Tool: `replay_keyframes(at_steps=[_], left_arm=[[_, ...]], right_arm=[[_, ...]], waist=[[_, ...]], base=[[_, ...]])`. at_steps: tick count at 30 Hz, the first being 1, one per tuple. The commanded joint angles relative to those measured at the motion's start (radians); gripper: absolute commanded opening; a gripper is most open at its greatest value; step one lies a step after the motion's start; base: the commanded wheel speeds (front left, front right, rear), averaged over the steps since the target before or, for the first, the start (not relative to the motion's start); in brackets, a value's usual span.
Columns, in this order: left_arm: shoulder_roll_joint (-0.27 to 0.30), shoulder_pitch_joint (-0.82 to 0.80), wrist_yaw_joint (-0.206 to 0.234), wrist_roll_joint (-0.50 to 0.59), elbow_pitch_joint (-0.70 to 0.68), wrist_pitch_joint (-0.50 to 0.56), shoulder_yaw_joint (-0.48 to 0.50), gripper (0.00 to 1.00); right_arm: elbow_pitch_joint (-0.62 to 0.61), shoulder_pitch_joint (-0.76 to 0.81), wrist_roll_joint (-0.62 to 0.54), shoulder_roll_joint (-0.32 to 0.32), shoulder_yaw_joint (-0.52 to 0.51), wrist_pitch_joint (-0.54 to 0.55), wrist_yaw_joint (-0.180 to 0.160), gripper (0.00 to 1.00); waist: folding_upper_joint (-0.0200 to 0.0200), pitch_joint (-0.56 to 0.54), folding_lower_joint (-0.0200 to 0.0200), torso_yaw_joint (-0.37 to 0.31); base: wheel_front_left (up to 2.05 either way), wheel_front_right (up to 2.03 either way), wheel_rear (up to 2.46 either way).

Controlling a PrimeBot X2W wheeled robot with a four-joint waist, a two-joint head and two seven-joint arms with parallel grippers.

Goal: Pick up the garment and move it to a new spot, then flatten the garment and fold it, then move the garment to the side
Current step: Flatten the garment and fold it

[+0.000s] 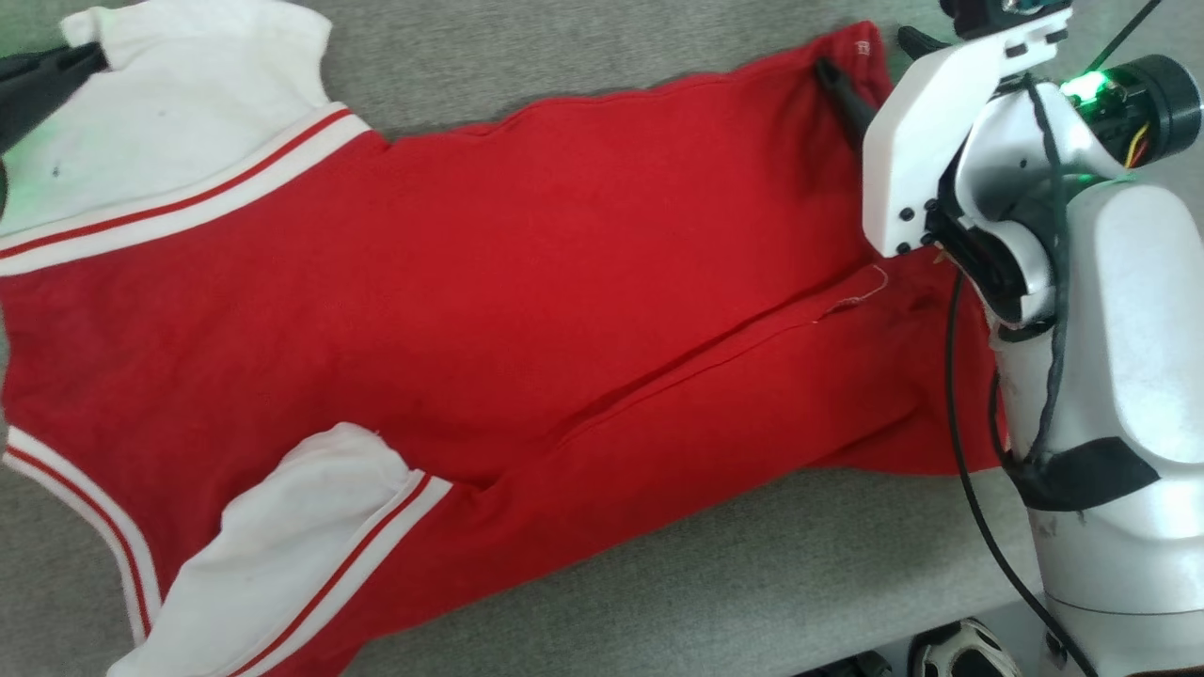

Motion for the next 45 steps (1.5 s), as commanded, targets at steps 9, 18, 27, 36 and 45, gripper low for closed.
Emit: replay_keyframes(at_steps=[9, 18, 27, 36, 45], left_arm=[[-0.054, 0.018, 0.001, -0.026, -0.068, -0.180, -0.032, 0.00], [-0.020, 0.158, 0.001, -0.027, -0.268, -0.438, -0.095, 0.00], [0.085, 0.408, 0.001, 0.012, -0.479, -0.649, -0.173, 0.00], [-0.022, 0.743, 0.001, 0.000, -0.440, -0.664, -0.029, 0.00], [-0.158, 0.866, 0.001, 0.053, -0.276, -0.664, 0.005, 0.00]], right_arm=[[-0.077, 0.059, 0.044, -0.013, -0.069, 0.011, -0.001, 0.00], [-0.283, 0.282, 0.155, -0.141, -0.100, 0.050, -0.001, 0.00], [-0.405, 0.514, 0.251, -0.214, -0.194, 0.083, -0.001, 0.00], [-0.407, 0.696, 0.263, -0.204, -0.249, 0.040, -0.001, 0.00], [-0.274, 0.676, 0.237, -0.190, -0.213, -0.065, -0.001, 0.00]], waist=[[0.0000, -0.086, 0.0000, 0.077], [0.0000, -0.254, 0.0000, 0.178], [0.0000, -0.331, 0.0000, 0.223], [0.0000, -0.327, 0.0000, 0.260], [0.0000, -0.300, 0.0000, 0.257]], base=[[0.00, 0.00, 0.00], [0.00, 0.00, 0.00], [0.00, 0.00, 0.00], [0.00, 0.00, 0.00], [0.00, 0.00, 0.00]])
